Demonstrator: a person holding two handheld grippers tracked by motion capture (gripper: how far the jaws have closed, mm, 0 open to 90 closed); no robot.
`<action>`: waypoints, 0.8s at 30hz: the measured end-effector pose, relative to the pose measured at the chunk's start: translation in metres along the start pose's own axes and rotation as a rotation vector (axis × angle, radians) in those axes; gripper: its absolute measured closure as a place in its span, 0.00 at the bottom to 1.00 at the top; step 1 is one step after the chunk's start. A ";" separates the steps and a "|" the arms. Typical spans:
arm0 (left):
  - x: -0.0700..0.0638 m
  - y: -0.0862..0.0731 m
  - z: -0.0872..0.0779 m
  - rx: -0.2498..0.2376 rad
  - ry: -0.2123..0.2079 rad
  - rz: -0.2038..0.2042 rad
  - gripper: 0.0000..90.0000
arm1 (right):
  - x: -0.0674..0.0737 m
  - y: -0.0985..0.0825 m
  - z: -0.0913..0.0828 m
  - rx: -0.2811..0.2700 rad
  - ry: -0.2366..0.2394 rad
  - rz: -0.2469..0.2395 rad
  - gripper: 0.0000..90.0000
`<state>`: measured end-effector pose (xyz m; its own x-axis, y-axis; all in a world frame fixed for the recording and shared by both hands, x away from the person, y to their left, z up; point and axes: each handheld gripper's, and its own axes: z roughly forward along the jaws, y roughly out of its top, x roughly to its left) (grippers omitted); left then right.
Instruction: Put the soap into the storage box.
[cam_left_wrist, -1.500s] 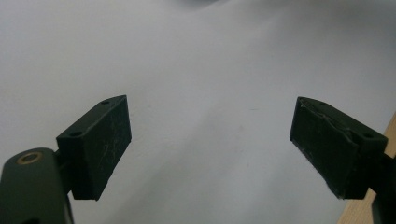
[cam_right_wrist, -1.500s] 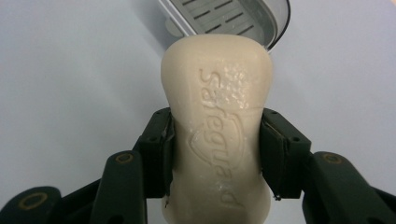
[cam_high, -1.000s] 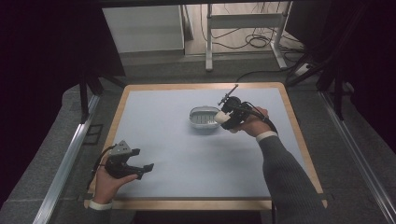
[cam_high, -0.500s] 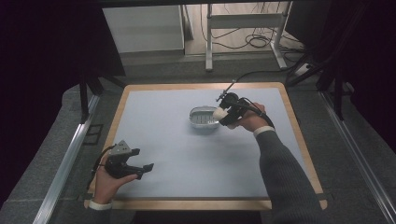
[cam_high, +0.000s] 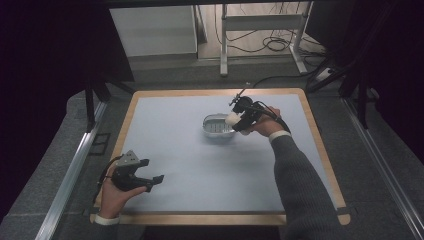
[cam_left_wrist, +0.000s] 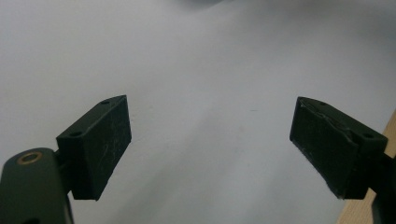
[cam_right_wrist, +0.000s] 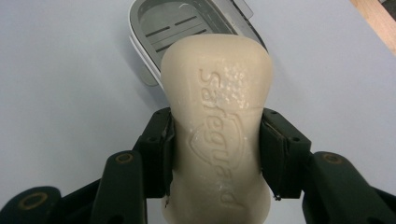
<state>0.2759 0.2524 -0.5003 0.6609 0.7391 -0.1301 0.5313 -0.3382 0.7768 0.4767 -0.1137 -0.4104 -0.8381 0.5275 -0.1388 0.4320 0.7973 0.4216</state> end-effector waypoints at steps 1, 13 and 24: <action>0.000 0.000 0.000 0.000 0.000 0.000 0.15 | 0.000 0.001 0.000 0.003 -0.004 -0.004 0.55; 0.000 0.000 0.000 -0.001 -0.003 -0.001 0.15 | -0.001 0.011 0.003 -0.022 0.017 -0.014 0.55; 0.000 0.000 -0.001 -0.002 -0.002 0.000 0.15 | 0.000 0.022 0.011 -0.023 0.026 -0.040 0.55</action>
<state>0.2754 0.2530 -0.4998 0.6620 0.7379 -0.1317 0.5302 -0.3368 0.7781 0.4900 -0.0931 -0.4108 -0.8632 0.4871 -0.1324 0.3905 0.8106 0.4365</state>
